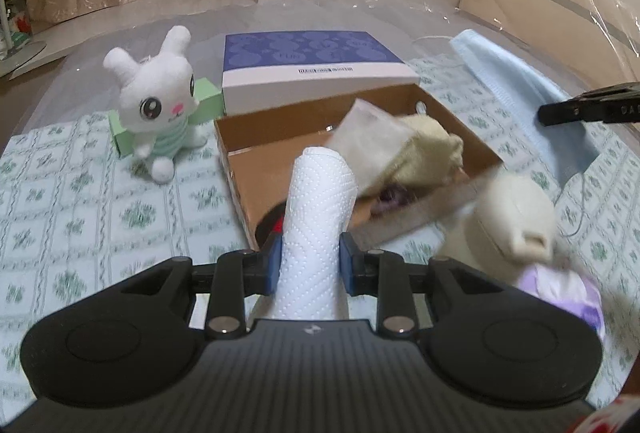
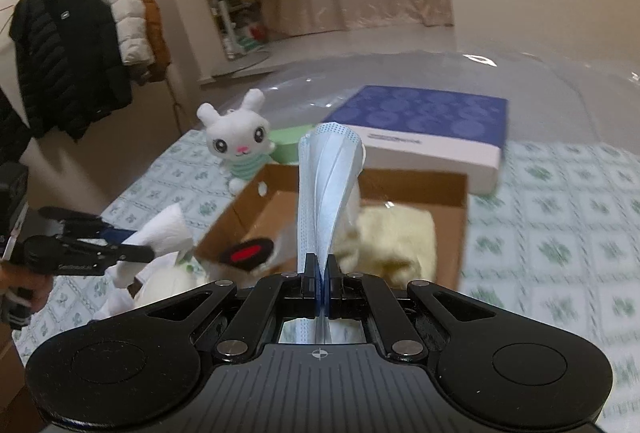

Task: Organize soft objects
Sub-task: 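Carry the paper towel with the left gripper while the right gripper carries the mask to the box, then open both grippers over the box to drop the paper towel and mask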

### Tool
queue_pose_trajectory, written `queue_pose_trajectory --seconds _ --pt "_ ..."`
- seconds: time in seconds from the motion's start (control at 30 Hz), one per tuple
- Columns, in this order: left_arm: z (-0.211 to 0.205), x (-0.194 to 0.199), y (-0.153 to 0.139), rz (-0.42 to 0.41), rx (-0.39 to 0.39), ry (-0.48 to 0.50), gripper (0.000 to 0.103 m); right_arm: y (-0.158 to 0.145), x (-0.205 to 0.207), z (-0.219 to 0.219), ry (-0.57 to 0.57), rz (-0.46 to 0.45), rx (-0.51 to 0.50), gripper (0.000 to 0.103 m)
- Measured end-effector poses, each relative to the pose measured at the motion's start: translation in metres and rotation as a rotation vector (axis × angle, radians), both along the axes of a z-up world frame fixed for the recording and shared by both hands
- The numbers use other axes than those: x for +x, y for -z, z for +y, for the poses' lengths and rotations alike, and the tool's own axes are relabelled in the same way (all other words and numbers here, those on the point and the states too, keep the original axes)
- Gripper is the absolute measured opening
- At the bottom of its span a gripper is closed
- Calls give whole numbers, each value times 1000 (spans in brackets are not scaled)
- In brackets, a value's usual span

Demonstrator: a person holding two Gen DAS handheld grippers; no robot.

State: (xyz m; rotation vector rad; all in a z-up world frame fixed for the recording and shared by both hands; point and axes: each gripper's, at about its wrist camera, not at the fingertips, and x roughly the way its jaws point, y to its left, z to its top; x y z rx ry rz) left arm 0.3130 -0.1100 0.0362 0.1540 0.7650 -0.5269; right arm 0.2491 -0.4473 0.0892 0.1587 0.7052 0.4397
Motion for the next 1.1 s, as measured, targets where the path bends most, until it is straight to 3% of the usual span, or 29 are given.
queue_pose_trajectory --seconds 0.3,0.57,0.83,1.1 --pt "-18 58 14 -10 -30 3 26 22 73 19 -113 -30 63 2" --pt "-25 88 35 -8 -42 -22 26 34 118 42 -152 -165 95 2" --pt "-22 94 53 14 -18 -27 27 84 134 62 -360 31 -116 2" --pt "-36 97 64 28 -25 -13 29 106 124 62 -387 114 -398 2"
